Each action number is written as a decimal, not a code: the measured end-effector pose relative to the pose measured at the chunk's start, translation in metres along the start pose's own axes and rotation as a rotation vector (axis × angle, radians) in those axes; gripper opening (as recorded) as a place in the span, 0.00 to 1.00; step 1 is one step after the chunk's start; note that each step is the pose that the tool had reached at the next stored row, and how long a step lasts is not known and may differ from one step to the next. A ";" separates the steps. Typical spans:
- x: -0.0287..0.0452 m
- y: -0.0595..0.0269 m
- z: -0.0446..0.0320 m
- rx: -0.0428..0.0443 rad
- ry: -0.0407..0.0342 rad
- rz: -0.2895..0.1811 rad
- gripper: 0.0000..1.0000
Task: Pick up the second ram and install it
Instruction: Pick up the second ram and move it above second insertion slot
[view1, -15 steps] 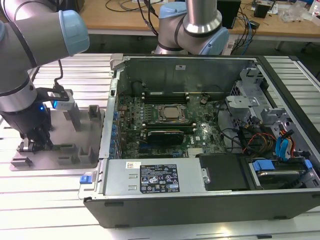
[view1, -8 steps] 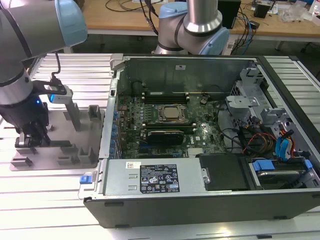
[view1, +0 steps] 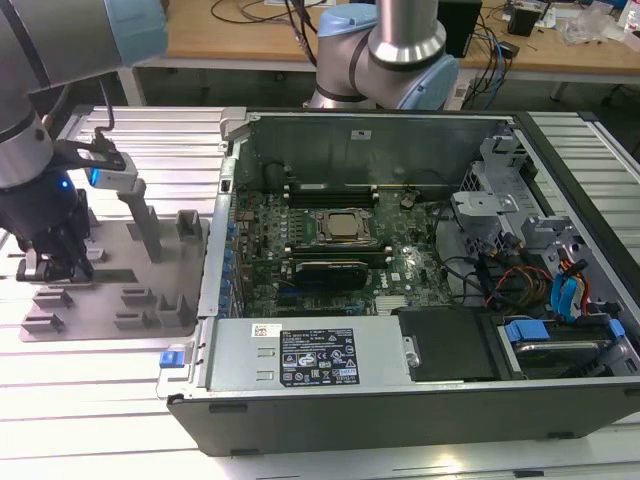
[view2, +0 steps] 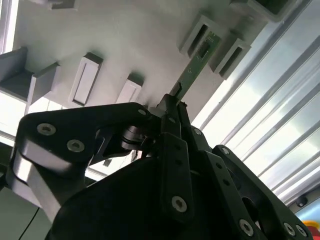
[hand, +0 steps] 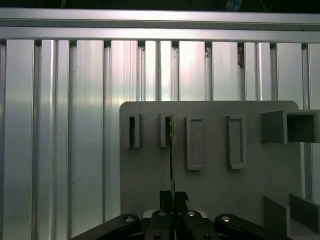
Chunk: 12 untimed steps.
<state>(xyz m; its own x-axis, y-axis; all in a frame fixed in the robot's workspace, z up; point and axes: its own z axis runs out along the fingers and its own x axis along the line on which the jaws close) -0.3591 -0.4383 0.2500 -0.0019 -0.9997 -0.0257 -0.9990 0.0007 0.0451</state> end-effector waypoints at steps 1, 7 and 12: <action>-0.0001 0.0002 -0.0044 -0.0001 0.0000 0.000 0.11; -0.0015 0.0007 -0.0167 -0.0001 0.0001 0.000 0.11; -0.0022 0.0012 -0.0273 0.0000 0.0001 0.000 0.11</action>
<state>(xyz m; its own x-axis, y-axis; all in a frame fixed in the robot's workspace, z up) -0.3591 -0.4367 0.2774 -0.0018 -0.9997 -0.0256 -0.9990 0.0007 0.0451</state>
